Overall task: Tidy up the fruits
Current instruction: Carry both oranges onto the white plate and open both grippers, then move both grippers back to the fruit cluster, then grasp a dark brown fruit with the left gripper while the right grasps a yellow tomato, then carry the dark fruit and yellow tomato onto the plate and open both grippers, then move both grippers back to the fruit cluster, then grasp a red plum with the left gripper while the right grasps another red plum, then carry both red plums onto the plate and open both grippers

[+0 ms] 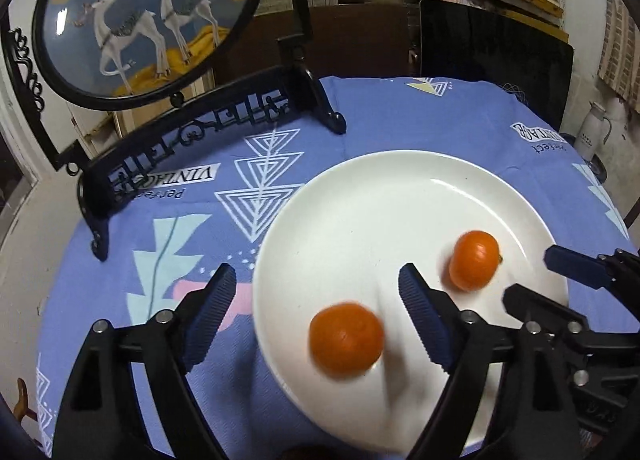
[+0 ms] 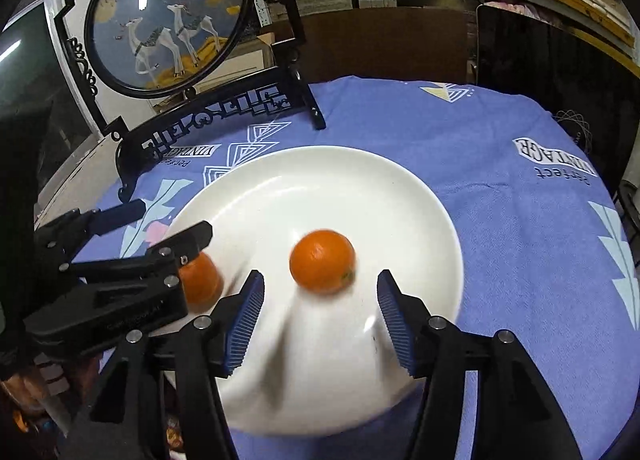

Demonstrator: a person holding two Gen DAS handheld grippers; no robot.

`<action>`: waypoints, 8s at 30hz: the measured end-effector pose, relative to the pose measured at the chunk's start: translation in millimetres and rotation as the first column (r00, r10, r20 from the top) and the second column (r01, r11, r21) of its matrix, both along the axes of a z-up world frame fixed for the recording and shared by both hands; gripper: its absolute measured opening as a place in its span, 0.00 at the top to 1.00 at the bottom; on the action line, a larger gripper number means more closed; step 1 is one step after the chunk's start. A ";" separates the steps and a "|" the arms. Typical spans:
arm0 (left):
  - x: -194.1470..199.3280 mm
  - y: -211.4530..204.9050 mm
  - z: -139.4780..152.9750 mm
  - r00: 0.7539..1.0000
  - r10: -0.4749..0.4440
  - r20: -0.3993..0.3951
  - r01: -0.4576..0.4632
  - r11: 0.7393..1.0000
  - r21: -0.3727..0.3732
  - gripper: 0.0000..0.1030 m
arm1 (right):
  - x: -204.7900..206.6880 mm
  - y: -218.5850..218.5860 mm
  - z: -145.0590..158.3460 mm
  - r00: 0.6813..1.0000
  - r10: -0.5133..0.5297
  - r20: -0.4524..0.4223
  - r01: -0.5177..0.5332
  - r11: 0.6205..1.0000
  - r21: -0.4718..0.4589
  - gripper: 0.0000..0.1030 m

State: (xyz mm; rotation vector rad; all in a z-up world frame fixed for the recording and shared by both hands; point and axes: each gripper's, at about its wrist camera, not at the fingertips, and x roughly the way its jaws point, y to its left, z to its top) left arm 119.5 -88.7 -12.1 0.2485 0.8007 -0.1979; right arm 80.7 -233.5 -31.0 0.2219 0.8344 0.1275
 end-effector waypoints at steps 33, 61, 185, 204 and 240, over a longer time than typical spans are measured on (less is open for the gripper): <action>-222.0 123.3 -35.3 0.970 -0.240 -0.019 0.241 0.968 0.073 0.07 | -252.1 102.6 -31.6 0.921 0.384 -0.064 -0.388 0.919 -0.075 0.25; -206.1 97.3 -41.3 0.926 -0.354 -0.133 0.341 0.934 -0.109 0.60 | -255.8 103.6 -35.9 0.922 0.382 -0.063 -0.386 0.920 -0.068 0.63; -193.8 94.1 -14.7 0.958 -0.285 -0.033 0.285 0.959 -0.006 0.11 | -209.1 97.0 -45.4 0.903 0.426 -0.056 -0.427 0.904 -0.012 0.64; -205.1 39.0 -56.4 0.896 -0.409 -0.171 0.414 0.910 -0.007 0.63 | -225.4 51.9 -48.4 0.941 0.335 -0.053 -0.335 0.942 -0.004 0.64; -88.8 19.4 42.2 0.979 -0.168 0.114 0.175 0.983 -0.058 0.62 | -110.0 7.3 69.1 0.955 0.162 0.250 -0.166 0.986 -0.005 0.64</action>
